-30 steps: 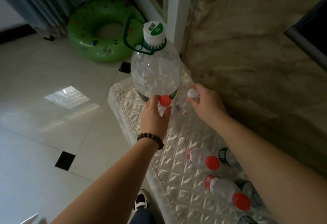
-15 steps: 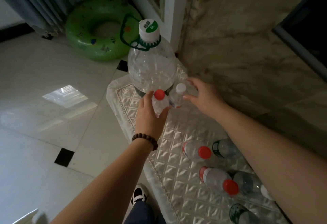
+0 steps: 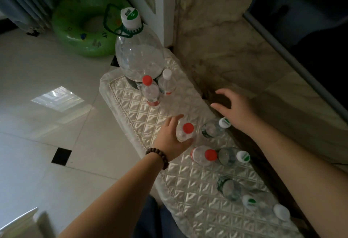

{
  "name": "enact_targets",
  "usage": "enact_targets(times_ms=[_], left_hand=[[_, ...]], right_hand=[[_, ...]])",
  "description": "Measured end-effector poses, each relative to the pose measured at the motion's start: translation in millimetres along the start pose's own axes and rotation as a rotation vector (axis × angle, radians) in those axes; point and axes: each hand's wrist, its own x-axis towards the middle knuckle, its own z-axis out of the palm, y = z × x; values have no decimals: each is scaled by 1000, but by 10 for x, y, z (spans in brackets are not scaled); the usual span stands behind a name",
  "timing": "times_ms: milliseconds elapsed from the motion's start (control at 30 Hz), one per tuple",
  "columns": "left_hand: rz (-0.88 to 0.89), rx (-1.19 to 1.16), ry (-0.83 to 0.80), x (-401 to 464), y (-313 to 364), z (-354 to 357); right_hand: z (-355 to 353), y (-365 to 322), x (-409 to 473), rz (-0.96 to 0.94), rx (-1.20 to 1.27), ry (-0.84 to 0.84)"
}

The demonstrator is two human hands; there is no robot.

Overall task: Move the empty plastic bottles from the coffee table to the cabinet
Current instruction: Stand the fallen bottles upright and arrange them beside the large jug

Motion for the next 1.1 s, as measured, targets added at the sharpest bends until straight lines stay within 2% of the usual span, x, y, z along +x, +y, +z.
enact_targets(times_ms=[267, 367, 567, 767, 1100], left_hand=[[-84, 52, 103, 135, 58, 251], [-79, 36, 136, 136, 48, 209], [-112, -19, 304, 158, -73, -66], [-142, -40, 433, 257, -316, -393], [-165, -82, 414, 660, -349, -460]], right_hand=[[124, 382, -266, 96, 22, -66], [191, 458, -285, 115, 13, -76], [310, 500, -229, 195, -70, -95], [366, 137, 41, 104, -72, -18], [718, -603, 717, -24, -204, -80]])
